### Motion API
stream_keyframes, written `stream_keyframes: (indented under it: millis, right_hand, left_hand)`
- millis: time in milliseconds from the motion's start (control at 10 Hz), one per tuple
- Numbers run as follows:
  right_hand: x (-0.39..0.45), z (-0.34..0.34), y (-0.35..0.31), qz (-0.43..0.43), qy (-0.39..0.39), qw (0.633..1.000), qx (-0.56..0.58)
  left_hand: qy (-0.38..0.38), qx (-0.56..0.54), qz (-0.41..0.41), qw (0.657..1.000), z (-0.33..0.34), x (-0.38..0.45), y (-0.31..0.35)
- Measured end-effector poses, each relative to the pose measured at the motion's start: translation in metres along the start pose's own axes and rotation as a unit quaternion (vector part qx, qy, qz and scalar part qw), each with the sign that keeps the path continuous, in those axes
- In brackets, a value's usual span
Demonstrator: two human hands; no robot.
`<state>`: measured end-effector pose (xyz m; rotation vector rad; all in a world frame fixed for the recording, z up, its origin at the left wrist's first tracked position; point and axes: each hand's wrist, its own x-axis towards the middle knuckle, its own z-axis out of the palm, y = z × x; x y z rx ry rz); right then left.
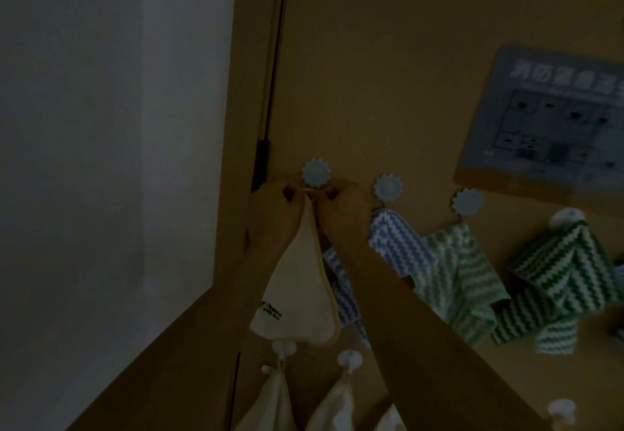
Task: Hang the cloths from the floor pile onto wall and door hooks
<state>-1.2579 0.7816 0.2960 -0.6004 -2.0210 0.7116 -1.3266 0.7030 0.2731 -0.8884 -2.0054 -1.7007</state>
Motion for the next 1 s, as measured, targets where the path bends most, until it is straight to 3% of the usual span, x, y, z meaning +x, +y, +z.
stream_keyframes:
  millis: [200,400,500,600,800,900,1000]
  right_hand:
    - [-0.002,0.002,0.008,-0.063,-0.005,0.99,-0.123]
    - [-0.024,-0.004,0.012,-0.036,-0.069,0.994,-0.077]
    - [-0.043,-0.002,0.021,-0.021,-0.139,0.987,-0.078]
    - [-0.059,-0.011,0.035,-0.005,-0.157,0.979,-0.131]
    - [-0.078,-0.042,0.044,0.018,-0.186,0.964,-0.188]
    - [-0.09,-0.063,0.041,0.027,-0.197,0.962,-0.184]
    - [-0.107,-0.098,0.046,0.026,-0.161,0.975,-0.15]
  left_hand:
    - [0.007,0.007,-0.014,1.0,0.01,-0.005,-0.012]
    - [0.0,-0.001,0.006,1.0,0.016,-0.017,-0.022]
    - [-0.021,-0.011,-0.047,0.999,0.016,-0.033,-0.031]
    - [-0.113,0.028,-0.094,0.989,0.008,-0.05,-0.044]
    - [-0.056,0.129,-0.001,0.99,-0.016,-0.09,-0.049]
    - [-0.067,0.168,-0.014,0.983,-0.021,-0.103,-0.033]
    - [-0.095,0.141,-0.025,0.985,-0.019,-0.122,-0.012]
